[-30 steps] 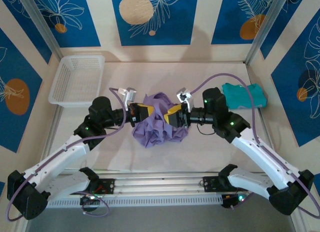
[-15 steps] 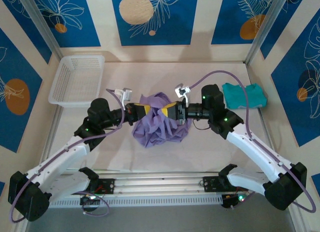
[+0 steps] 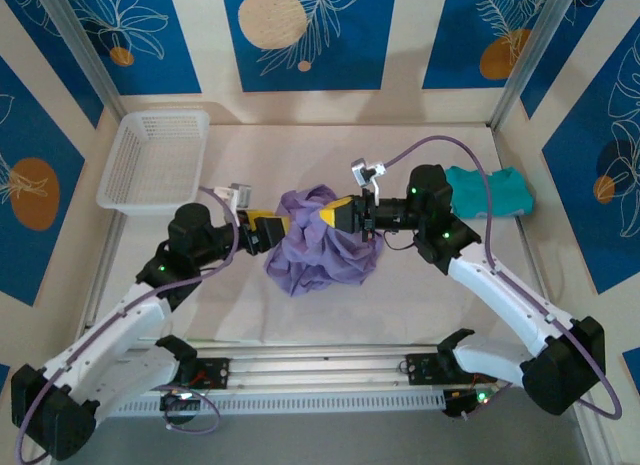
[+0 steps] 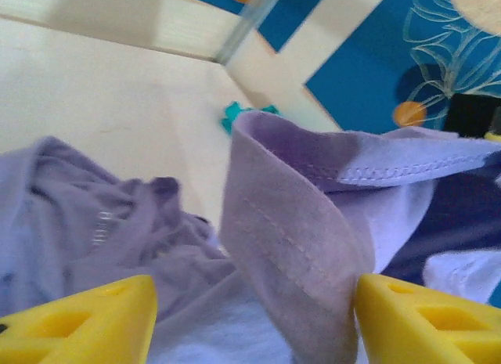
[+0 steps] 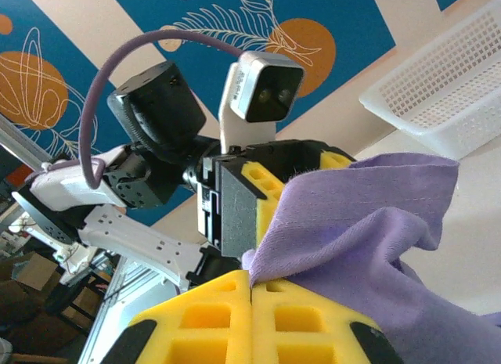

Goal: Fold the inside-out t-shirt

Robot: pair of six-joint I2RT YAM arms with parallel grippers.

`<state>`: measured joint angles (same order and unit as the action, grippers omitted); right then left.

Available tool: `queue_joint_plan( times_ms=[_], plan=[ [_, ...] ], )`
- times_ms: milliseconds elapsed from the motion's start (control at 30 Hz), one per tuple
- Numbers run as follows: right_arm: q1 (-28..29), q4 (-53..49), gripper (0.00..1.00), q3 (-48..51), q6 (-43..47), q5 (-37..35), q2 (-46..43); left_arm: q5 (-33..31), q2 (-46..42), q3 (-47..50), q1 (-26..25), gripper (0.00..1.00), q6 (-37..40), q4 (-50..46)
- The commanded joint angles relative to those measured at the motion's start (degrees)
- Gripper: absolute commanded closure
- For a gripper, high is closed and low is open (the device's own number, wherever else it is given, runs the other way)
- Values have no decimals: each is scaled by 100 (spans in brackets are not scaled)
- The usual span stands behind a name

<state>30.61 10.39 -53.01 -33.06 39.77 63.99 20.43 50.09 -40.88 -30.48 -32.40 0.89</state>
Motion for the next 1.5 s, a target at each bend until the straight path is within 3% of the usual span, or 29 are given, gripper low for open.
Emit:
queue_joint_plan(
  times_ms=[0, 100, 267, 333, 467, 700, 933, 1267, 1467],
  plan=[
    [-46, 189, 100, -150, -95, 166, 68, -1018, -454, -395, 19, 25, 813, -1033],
    [-55, 135, 100, -182, -74, 167, 118, -927, -714, -497, -44, 24, 1086, -1068],
    [-55, 8, 100, -227, -3, 119, 140, 553, -530, -628, -277, 45, 1142, -407],
    [-55, -26, 100, -240, 16, 119, 132, 1134, -278, -724, -415, 48, 1071, -147],
    [-50, -105, 100, -268, 52, 106, 118, 1599, 253, -985, -589, 49, 964, -129],
    [-68, -203, 100, -304, 123, 85, 85, 1688, 860, -1259, -635, 43, 1039, -552],
    [-90, -248, 100, -285, 154, 74, 50, 1812, 1102, -1306, -657, 43, 1080, -576],
    [-99, -218, 100, -280, 114, 49, 54, 2178, 1162, -1232, -690, 68, 896, -236],
    [-138, -377, 100, -284, 234, -31, 0, 2095, 1131, -1263, -693, 90, 891, -273]
  ],
)
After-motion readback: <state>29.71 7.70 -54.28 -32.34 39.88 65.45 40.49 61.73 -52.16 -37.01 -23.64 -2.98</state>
